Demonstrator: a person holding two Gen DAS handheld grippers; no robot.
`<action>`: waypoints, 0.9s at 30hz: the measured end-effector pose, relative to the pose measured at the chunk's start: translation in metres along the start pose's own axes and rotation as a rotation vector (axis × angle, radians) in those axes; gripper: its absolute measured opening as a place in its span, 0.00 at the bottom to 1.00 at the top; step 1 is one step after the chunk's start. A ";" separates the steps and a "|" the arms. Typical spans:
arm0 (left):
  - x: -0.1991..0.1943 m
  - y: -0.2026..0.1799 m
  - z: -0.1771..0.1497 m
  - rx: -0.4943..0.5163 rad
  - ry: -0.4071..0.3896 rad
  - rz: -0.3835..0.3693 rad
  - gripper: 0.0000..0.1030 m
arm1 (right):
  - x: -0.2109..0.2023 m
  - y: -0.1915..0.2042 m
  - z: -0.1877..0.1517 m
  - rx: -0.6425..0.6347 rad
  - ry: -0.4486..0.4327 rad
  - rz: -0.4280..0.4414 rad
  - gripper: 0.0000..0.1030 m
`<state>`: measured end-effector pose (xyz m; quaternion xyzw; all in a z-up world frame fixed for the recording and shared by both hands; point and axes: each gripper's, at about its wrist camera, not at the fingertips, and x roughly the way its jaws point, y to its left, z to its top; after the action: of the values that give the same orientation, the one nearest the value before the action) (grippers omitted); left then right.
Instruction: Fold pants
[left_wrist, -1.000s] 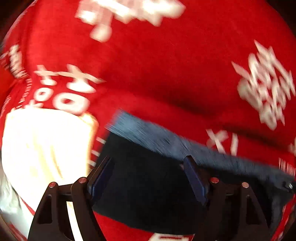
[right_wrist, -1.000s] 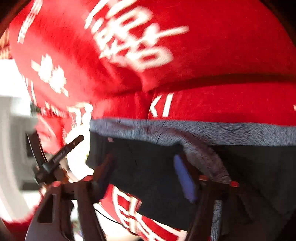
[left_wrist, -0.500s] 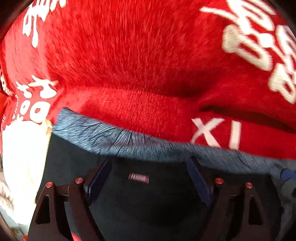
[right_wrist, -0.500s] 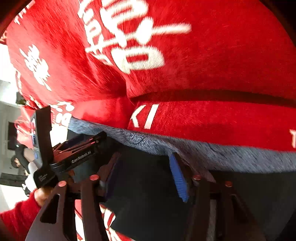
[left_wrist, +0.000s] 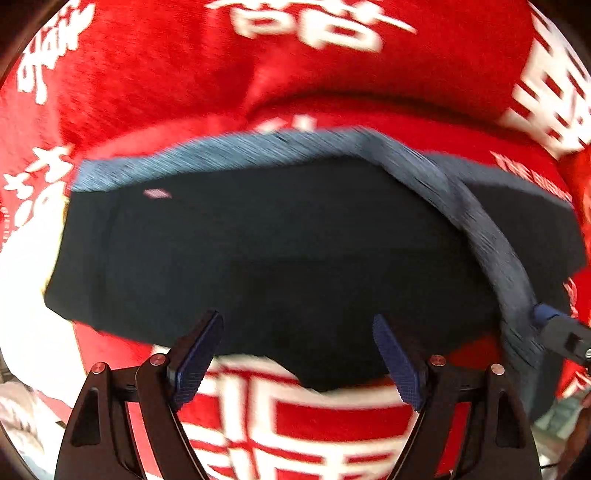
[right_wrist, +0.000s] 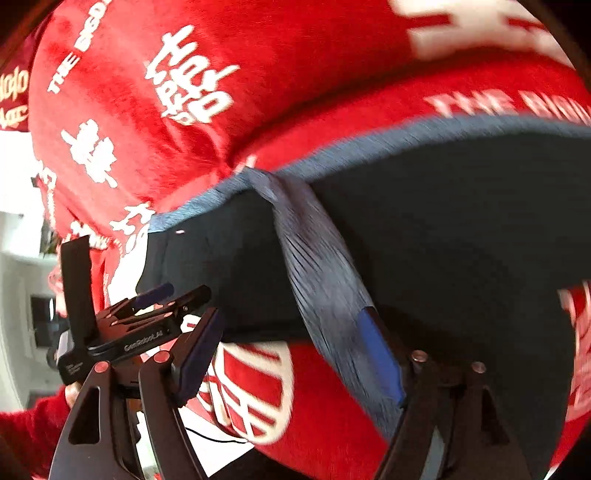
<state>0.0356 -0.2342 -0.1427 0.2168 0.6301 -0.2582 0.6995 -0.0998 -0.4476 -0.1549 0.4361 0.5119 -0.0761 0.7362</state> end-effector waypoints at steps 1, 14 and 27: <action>-0.001 -0.009 -0.006 0.015 0.008 -0.016 0.82 | -0.008 -0.006 -0.010 0.032 -0.014 -0.018 0.76; -0.007 -0.099 -0.070 0.228 0.006 -0.163 0.82 | -0.077 -0.085 -0.165 0.329 -0.135 -0.257 0.76; 0.016 -0.161 -0.087 0.274 0.088 -0.312 0.82 | -0.077 -0.150 -0.243 0.487 -0.160 -0.228 0.75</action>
<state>-0.1317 -0.3052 -0.1649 0.2206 0.6450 -0.4369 0.5869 -0.3861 -0.3897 -0.2000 0.5325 0.4647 -0.3131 0.6345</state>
